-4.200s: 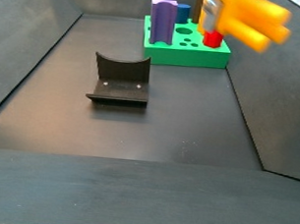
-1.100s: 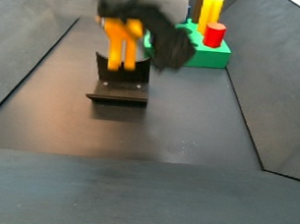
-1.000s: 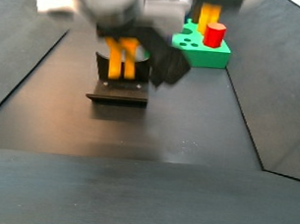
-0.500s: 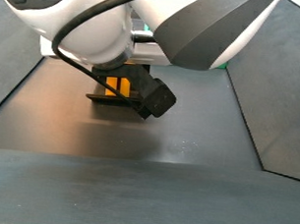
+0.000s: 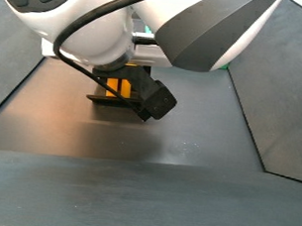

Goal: Pick up the 3 prong object. Move up. Place the 3 prong object on the fixture. Regrasp the 3 prong object. Move to above the board. Insert the 3 prong object.
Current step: Place the 3 prong object on the fixture, then regrasp the 3 prong object.

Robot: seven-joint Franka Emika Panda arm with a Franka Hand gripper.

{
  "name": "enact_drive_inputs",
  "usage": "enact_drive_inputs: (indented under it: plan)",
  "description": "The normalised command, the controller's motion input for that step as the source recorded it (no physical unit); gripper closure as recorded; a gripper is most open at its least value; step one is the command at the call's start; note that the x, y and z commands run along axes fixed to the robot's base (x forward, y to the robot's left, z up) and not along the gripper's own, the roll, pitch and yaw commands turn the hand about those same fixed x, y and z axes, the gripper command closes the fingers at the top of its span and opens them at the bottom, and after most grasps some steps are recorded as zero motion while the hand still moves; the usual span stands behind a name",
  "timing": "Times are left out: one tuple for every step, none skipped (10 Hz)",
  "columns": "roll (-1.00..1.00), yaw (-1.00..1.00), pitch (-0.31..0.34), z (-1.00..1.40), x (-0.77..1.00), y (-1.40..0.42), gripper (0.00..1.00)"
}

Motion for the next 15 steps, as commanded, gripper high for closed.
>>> enact_drive_inputs:
  plan:
    - [0.00,0.00,0.000,0.00,0.00,0.00,0.00]
    - [-0.02,-0.02,-0.002,1.00,0.00,0.00,0.00]
    - [-0.02,-0.02,0.005,1.00,-0.01,0.00,0.00]
    - [-0.01,0.00,0.002,1.00,-0.03,0.02,0.00]
    - [-0.01,0.00,-0.003,1.00,-0.03,0.01,0.00]
    - [0.01,0.01,-0.013,1.00,-0.05,0.01,0.00]
    - [0.02,0.01,-0.016,0.89,-0.05,0.01,0.00]
    - [0.02,0.02,-0.018,0.63,-0.05,0.00,0.00]
    - [0.01,0.02,-0.018,0.50,-0.04,0.00,0.00]
    - [0.00,0.03,-0.013,0.24,-0.04,0.00,0.00]
    - [1.00,0.03,0.030,0.66,-0.09,-0.76,0.00]
    - [1.00,0.03,0.030,0.60,-0.07,-0.73,0.00]
    - [1.00,0.03,0.023,0.47,-0.09,-0.61,0.00]
    - [1.00,0.03,0.015,0.28,-0.10,-0.45,0.00]
    - [1.00,0.03,0.011,0.08,-0.06,-0.23,0.00]
